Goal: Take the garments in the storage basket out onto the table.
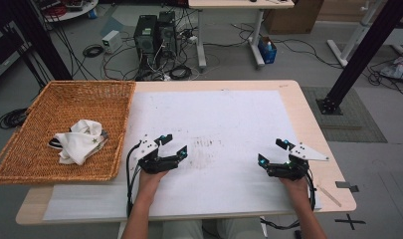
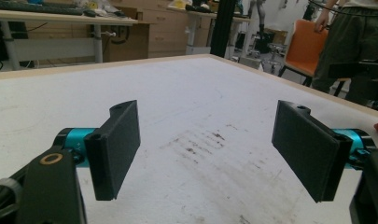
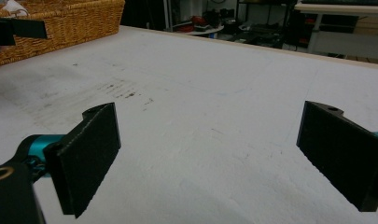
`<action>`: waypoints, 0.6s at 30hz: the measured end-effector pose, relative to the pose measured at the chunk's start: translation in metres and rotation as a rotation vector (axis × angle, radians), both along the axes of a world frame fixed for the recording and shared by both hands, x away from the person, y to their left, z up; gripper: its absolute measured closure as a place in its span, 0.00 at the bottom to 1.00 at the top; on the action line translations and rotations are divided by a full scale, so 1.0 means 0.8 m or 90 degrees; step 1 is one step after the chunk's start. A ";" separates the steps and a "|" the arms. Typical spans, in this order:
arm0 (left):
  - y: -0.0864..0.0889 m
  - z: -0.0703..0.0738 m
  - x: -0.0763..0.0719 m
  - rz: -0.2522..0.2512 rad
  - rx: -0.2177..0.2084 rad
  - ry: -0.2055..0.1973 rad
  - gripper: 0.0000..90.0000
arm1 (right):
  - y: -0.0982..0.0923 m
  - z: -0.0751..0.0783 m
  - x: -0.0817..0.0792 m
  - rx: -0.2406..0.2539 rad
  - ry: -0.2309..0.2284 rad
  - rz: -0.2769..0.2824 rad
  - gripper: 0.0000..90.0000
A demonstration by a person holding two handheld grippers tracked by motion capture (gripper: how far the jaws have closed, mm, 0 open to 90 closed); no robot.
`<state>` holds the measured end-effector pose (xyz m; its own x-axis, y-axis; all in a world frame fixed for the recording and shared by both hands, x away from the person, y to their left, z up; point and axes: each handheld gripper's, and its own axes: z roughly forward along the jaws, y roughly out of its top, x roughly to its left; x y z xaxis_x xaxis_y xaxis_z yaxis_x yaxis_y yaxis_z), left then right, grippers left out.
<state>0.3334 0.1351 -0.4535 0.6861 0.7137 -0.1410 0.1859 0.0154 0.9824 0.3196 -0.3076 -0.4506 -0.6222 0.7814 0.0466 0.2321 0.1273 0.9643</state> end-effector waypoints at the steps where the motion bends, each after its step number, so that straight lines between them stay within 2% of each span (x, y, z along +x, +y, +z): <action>1: 0.000 0.000 0.000 0.000 0.000 0.000 0.26 | 0.000 0.000 0.000 -0.001 -0.002 0.000 0.06; 10: -0.001 0.000 -0.001 -0.002 -0.001 -0.003 0.26 | 0.000 0.000 0.000 0.002 0.002 -0.003 0.06; 18: -0.001 0.000 -0.001 0.001 -0.002 -0.004 0.26 | 0.003 0.000 -0.002 -0.013 -0.010 -0.015 0.06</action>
<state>0.3325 0.1345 -0.4535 0.6864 0.7140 -0.1383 0.1793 0.0181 0.9836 0.3180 -0.3053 -0.4505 -0.6047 0.7962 0.0203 0.2193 0.1420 0.9653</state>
